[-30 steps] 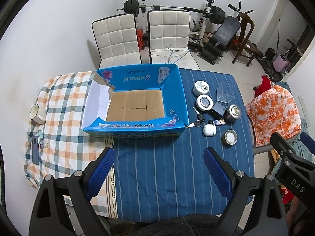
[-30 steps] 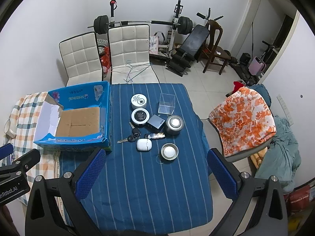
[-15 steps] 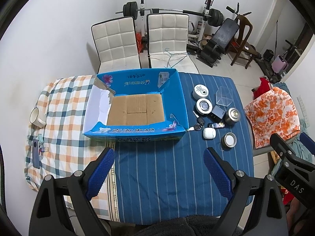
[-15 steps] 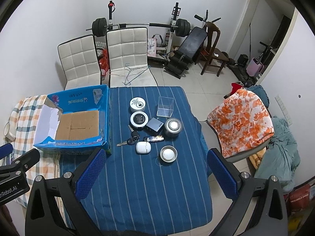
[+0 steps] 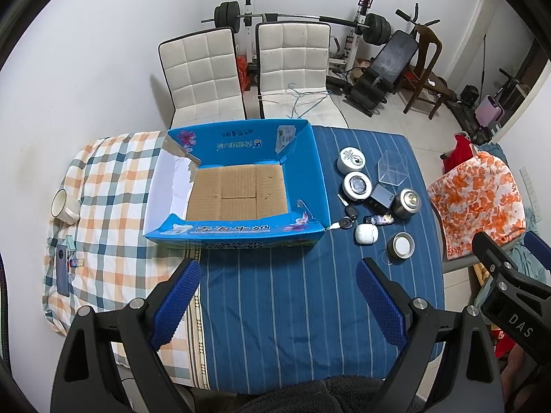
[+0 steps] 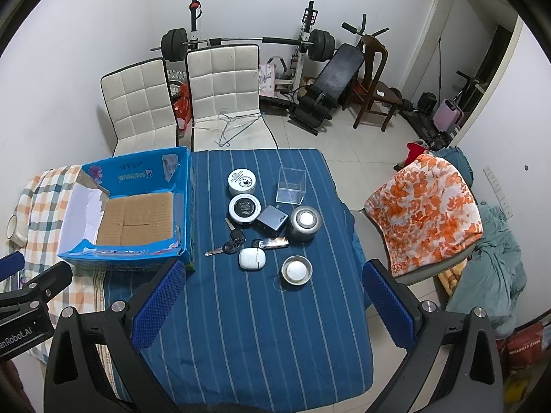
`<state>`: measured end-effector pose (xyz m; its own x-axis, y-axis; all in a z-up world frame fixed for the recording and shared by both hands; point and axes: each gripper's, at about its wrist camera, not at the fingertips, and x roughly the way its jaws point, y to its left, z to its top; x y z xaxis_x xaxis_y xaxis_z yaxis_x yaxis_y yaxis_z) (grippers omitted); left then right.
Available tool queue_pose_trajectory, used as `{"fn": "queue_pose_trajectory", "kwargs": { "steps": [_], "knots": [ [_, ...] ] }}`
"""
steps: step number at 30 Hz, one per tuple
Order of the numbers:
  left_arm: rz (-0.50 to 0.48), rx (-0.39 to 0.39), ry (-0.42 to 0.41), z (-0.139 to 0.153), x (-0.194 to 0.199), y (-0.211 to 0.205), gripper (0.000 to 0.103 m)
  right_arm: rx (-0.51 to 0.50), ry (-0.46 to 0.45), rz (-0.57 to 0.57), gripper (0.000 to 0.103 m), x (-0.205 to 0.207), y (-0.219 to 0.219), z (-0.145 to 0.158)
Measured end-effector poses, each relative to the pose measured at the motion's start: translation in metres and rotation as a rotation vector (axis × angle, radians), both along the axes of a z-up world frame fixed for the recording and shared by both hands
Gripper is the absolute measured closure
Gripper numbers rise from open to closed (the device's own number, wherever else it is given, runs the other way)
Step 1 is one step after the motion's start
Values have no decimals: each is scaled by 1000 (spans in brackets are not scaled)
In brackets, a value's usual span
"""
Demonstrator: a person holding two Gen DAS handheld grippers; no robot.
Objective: Organize rigid objects
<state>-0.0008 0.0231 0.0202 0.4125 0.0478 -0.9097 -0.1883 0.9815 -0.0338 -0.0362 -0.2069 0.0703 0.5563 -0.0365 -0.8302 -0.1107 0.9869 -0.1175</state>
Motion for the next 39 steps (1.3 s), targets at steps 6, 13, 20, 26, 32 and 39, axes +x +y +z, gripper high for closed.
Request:
{"fn": "queue_pose_trajectory", "kwargs": {
  "steps": [6, 13, 20, 26, 32, 39],
  "knots": [
    [-14, -8, 22, -9, 13, -9, 10, 45, 75, -25, 0, 33, -15, -19],
    [-67, -31, 40, -33, 71, -31, 10, 102, 184, -115, 0, 132, -55, -77],
    [-97, -80, 123, -100, 193, -55, 10, 103, 265, -155, 0, 273, -71, -182],
    [-99, -94, 182, -149, 273, -73, 10, 125, 420, -197, 0, 358, -70, -273],
    [-107, -67, 265, -191, 324, -87, 10, 206, 549, -222, 33, 387, -77, -326],
    [-130, -88, 351, -230, 352, -104, 10, 145, 531, -239, 34, 387, -113, -330]
  ]
}}
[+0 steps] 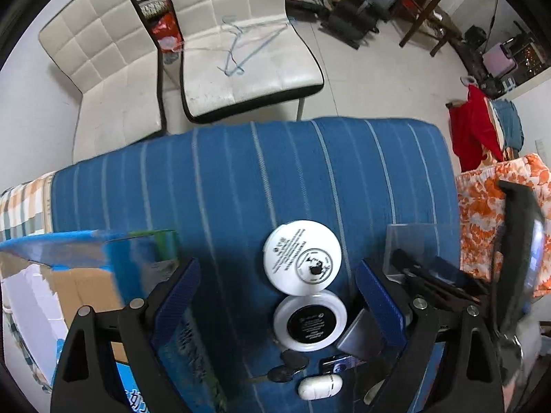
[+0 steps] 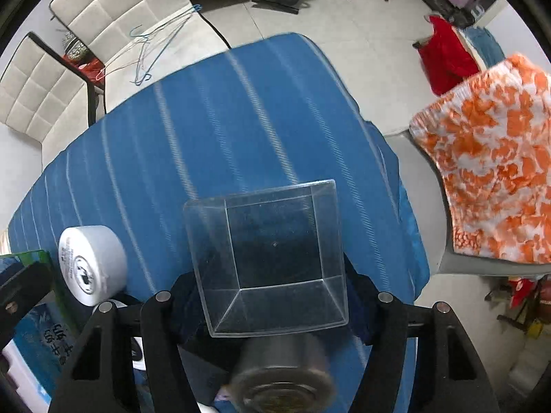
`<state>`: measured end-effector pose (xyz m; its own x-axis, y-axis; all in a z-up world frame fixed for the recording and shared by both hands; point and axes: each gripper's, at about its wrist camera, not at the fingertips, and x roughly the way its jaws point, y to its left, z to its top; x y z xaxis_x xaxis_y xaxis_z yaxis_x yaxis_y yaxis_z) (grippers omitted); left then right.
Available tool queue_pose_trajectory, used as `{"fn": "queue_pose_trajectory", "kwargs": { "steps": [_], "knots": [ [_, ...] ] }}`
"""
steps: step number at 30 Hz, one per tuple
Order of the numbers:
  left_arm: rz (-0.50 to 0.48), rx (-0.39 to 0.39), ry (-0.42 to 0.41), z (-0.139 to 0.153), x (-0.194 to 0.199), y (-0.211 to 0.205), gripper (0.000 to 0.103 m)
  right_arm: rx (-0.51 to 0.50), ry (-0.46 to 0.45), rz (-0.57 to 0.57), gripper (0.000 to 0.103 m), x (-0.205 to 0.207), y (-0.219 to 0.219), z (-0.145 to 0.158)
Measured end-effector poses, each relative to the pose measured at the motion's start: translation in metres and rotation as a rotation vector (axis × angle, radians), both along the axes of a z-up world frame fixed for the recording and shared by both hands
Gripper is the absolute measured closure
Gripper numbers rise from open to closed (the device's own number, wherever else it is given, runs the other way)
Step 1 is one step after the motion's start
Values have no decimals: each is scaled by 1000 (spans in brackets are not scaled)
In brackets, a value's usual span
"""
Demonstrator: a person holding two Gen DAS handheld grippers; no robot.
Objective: Organize rigid objects
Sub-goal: 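Grasp the white cream jar with the left tool while the right tool grasps the clear plastic box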
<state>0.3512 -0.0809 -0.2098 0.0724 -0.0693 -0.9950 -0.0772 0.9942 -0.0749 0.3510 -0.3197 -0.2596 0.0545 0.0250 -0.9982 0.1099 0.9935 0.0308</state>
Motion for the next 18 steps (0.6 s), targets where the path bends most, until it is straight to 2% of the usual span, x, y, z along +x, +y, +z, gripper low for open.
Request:
{"fn": "queue_pose_trajectory", "kwargs": {
  "steps": [2, 11, 13, 14, 15, 18],
  "knots": [
    [-9, -18, 28, -11, 5, -7, 10, 22, 12, -15, 34, 1, -10, -3],
    [-21, -20, 175, -77, 18, -23, 11, -29, 10, 12, 34, -2, -21, -1],
    [-30, -8, 175, -85, 18, -24, 31, -41, 6, 19, 35, -5, -18, 1],
    [-37, 10, 159, -84, 17, -25, 31, -46, 3, 23, 35, -5, -18, 1],
    [-40, 25, 138, -80, 17, -27, 38, -52, 0, 26, 35, -6, -15, 3],
    [-25, 17, 116, -76, 15, -23, 38, -53, -12, 33, 35, -8, -12, 7]
  ]
}}
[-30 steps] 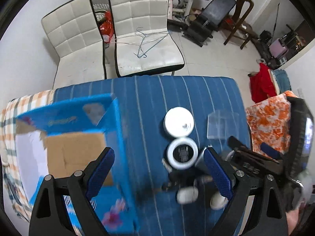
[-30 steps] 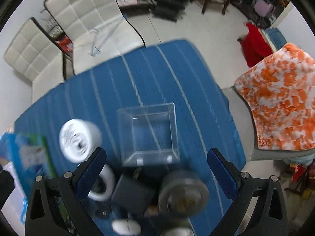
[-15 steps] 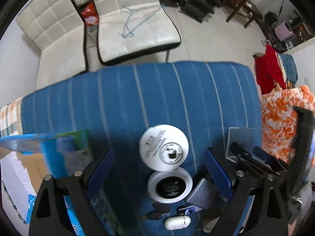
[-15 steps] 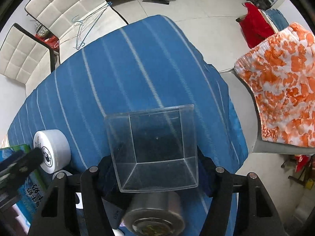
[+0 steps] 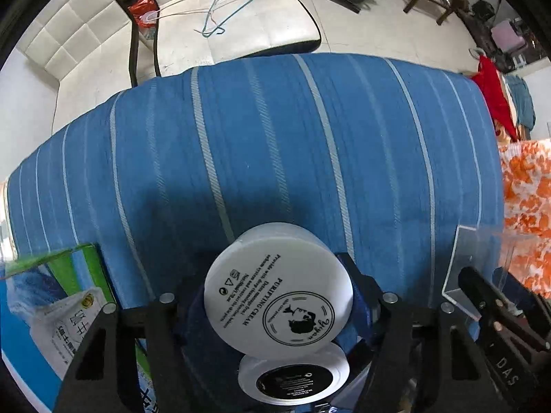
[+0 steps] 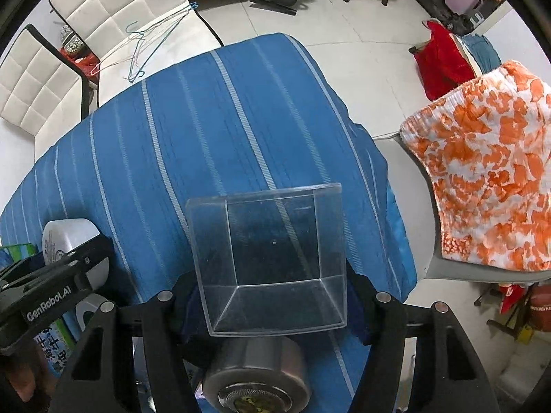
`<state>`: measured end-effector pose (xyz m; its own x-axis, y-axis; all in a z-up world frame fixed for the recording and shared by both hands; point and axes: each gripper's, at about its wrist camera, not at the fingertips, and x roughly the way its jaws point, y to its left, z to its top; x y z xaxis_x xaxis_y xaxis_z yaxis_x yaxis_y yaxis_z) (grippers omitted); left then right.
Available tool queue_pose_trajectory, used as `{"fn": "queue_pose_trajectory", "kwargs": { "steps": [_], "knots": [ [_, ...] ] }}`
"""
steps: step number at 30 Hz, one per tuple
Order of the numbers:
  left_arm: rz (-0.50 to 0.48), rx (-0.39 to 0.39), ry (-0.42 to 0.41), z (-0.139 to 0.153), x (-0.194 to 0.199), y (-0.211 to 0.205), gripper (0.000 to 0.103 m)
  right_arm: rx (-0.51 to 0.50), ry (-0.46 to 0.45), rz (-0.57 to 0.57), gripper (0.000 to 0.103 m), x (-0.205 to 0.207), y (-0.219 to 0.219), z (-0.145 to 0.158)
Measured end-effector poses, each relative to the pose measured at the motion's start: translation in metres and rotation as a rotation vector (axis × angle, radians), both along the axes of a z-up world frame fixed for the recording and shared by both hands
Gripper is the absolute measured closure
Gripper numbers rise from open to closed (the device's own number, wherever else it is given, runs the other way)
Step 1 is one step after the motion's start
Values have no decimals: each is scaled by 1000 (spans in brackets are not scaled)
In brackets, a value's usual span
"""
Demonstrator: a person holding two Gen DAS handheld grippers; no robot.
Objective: Organize rigid objects
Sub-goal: 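Grasp the white cream jar with the left tool while the right tool grasps the clear plastic box, then carry the cream jar and clear box into the blue box and open both tools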
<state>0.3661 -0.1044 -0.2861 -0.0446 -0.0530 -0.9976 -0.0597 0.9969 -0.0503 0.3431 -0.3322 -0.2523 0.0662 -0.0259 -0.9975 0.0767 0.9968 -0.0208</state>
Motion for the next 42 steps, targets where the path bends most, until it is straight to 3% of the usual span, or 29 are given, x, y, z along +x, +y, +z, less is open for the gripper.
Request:
{"fn": "queue_pose_trajectory", "kwargs": {
  "steps": [5, 13, 20, 29, 35, 42],
  "knots": [
    [-26, 15, -62, 22, -9, -2, 38, 12, -54, 7, 35, -8, 6, 25],
    [-38, 15, -230, 100, -36, 3, 38, 34, -157, 58, 35, -39, 23, 90],
    [-9, 29, -355, 162, -68, 35, 38, 63, -246, 143, 35, -90, 54, 145],
    [98, 21, -410, 196, -131, 81, 38, 120, -334, 285, 35, -156, 128, 197],
    [163, 21, -413, 209, -169, 125, 38, 157, -338, 340, 35, -188, 192, 210],
    [197, 5, -400, 210, -189, 196, 38, 183, -303, 357, 35, -192, 274, 190]
  ]
}}
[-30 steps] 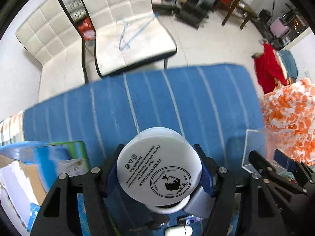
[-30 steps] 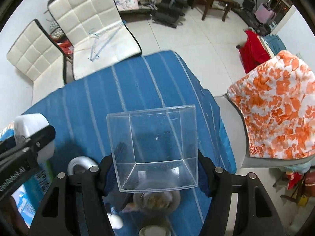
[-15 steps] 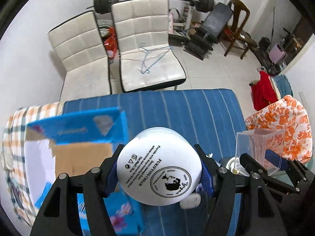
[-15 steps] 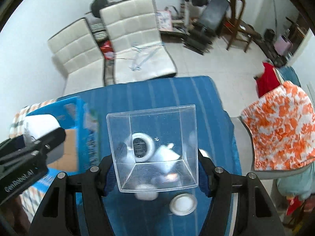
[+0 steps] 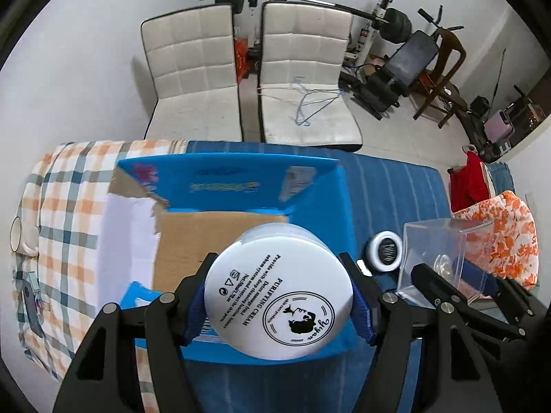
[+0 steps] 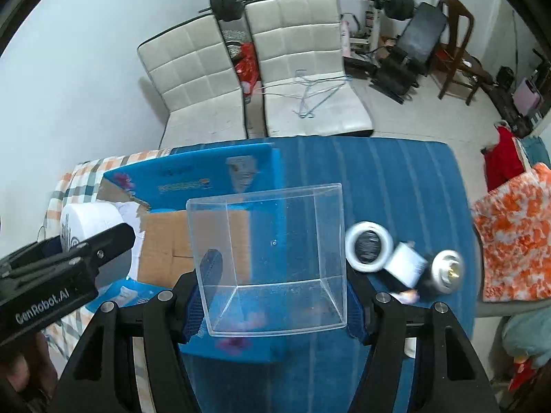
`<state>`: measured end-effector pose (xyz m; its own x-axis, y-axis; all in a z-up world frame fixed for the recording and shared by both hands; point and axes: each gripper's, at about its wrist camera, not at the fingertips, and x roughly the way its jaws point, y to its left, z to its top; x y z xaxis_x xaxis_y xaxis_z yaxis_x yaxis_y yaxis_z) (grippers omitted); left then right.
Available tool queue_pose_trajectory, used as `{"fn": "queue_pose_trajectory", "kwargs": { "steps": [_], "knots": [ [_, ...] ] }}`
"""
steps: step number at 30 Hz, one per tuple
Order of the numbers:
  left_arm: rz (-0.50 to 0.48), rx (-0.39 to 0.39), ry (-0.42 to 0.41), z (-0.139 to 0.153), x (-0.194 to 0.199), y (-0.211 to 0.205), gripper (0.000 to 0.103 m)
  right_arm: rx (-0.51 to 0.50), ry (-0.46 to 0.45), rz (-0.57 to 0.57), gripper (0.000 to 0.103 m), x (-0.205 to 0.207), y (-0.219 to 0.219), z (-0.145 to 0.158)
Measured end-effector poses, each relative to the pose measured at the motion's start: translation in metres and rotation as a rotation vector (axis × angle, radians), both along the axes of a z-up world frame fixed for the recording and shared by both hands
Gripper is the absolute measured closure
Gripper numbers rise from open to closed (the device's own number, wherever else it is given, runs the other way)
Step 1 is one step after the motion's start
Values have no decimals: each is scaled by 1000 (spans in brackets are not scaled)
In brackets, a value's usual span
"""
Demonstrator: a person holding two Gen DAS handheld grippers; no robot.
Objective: Organize rigid objects
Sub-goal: 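Carry the cream jar and clear box into the blue box and open both tools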
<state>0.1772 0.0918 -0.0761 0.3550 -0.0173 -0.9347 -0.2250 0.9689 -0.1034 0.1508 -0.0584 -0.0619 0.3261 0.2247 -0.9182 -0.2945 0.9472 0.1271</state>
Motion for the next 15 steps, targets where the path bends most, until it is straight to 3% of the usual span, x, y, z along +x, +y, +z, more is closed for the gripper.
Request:
{"fn": "queue_pose_trajectory", "kwargs": {
  "steps": [8, 15],
  "knots": [
    [1, -58, 84, -50, 18, 74, 38, -14, 111, 43, 35, 26, 70, -78],
    [23, -235, 194, -116, 50, 110, 38, -35, 231, 51, 35, 51, 92, -144]
  ]
}}
